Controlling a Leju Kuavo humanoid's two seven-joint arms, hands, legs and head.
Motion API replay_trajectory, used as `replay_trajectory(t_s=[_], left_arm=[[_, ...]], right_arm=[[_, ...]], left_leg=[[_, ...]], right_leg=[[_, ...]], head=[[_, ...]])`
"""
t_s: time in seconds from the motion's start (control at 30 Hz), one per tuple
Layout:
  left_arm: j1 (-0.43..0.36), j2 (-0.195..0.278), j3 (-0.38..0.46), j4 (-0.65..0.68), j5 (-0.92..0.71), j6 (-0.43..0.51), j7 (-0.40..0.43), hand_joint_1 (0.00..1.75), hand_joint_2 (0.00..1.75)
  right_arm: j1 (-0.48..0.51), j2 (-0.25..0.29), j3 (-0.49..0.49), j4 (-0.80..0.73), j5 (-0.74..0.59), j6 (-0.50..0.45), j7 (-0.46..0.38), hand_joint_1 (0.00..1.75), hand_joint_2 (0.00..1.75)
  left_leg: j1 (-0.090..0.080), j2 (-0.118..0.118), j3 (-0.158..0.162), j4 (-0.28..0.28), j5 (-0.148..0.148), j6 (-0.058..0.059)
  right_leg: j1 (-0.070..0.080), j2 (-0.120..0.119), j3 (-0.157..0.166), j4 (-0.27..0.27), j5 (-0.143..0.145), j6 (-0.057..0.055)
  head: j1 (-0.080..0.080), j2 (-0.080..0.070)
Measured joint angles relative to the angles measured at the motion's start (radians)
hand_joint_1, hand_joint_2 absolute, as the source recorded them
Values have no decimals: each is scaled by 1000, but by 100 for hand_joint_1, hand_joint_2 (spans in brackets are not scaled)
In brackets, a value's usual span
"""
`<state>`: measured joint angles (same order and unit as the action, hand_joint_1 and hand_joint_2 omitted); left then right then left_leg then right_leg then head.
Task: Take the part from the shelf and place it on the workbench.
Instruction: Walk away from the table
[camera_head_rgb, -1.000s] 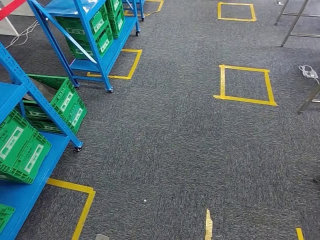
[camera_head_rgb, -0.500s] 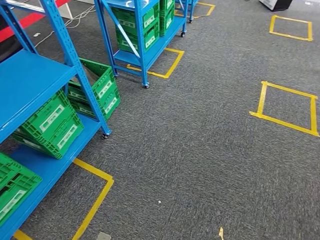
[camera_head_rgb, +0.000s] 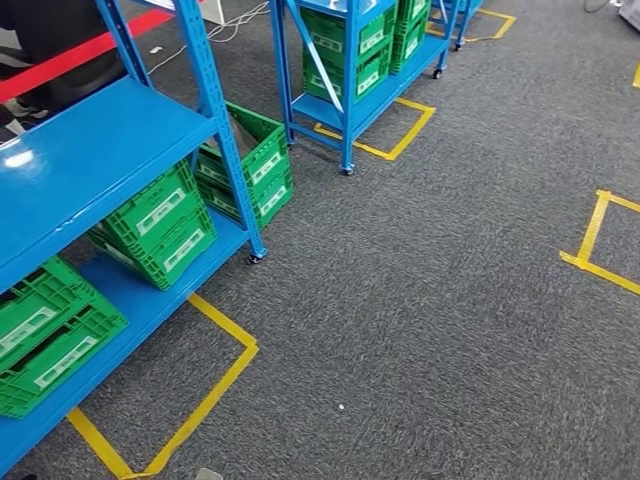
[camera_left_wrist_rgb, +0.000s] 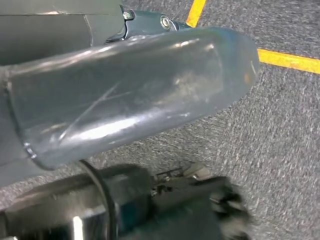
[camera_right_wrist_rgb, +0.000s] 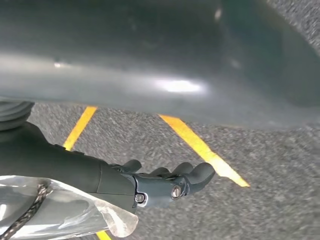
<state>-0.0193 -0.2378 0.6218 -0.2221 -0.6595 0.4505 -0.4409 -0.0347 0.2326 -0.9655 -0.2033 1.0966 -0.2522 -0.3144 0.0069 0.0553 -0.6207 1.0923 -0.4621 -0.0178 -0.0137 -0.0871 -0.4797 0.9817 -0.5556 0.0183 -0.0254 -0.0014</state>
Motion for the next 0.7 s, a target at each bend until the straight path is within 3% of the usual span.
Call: replay_trajectory(t_s=[0.07,0.13,0.2,0.27,0.33,0.37,0.4,0.43,0.5,0.57,0.63,0.7], left_arm=[[-2,-1,0,0,-4,1,0,0,0],[-1,-1,0,0,-8,2,0,0,0],[0,-1,0,0,-12,3,1,0,0],[-3,-1,-1,0,-15,4,2,0,0],[-5,-2,-2,0,-19,4,3,0,0],[-5,-2,-2,0,-20,4,3,0,0],[-4,-2,-2,0,-20,4,3,0,0],[-3,-2,-2,0,-22,4,3,0,0],[-4,-2,-4,1,-30,-4,5,0,0],[-4,2,-9,2,-41,-23,7,0,0],[-2,9,-13,2,-47,-40,8,0,0],[1,15,-15,2,-49,-46,8,0,0]], right_arm=[[-1,0,0,0,0,0,0,0,0],[-7,0,0,0,1,0,-2,0,0],[-12,0,0,0,2,0,-3,0,0],[-12,0,0,0,2,1,-5,0,0],[-9,0,0,0,3,1,-6,0,0],[-8,0,0,0,4,1,-7,0,0],[-7,0,0,0,5,1,-7,0,0],[-7,0,0,0,6,1,-8,0,0],[-5,-1,0,0,8,1,-10,0,0],[-4,-2,0,0,11,3,-11,0,0],[-5,-2,0,0,14,5,-12,0,0],[-5,-1,-1,0,15,6,-13,0,0]], left_leg=[[-8,28,25,-53,-3,15],[-10,9,26,-60,-12,33],[-6,-15,31,-65,-13,45],[-4,-40,36,-67,-15,56],[-4,-70,40,-67,-19,63],[-5,-86,44,-67,-22,64],[-5,-102,50,-67,-26,64],[-5,-118,56,-67,-30,63],[-5,-147,65,-65,-39,58],[0,-170,61,-63,-42,47],[4,-191,56,-66,-43,33],[1,-160,51,-49,-57,21]], right_leg=[[7,-21,5,1,-12,12],[9,-42,17,-3,-20,20],[4,-7,10,25,-43,27],[1,56,-52,142,-94,30],[2,79,-143,282,-128,29],[2,83,-174,312,-117,27],[2,86,-186,300,-84,24],[2,93,-180,252,-36,20],[0,140,-142,126,49,11],[-2,181,-111,55,64,6],[-2,171,-97,38,52,2],[-4,146,-85,27,51,-7]], head=[[1,0],[2,0],[6,0],[11,0],[12,0],[12,0],[12,0],[12,0],[11,0],[12,0],[14,0],[12,0]])
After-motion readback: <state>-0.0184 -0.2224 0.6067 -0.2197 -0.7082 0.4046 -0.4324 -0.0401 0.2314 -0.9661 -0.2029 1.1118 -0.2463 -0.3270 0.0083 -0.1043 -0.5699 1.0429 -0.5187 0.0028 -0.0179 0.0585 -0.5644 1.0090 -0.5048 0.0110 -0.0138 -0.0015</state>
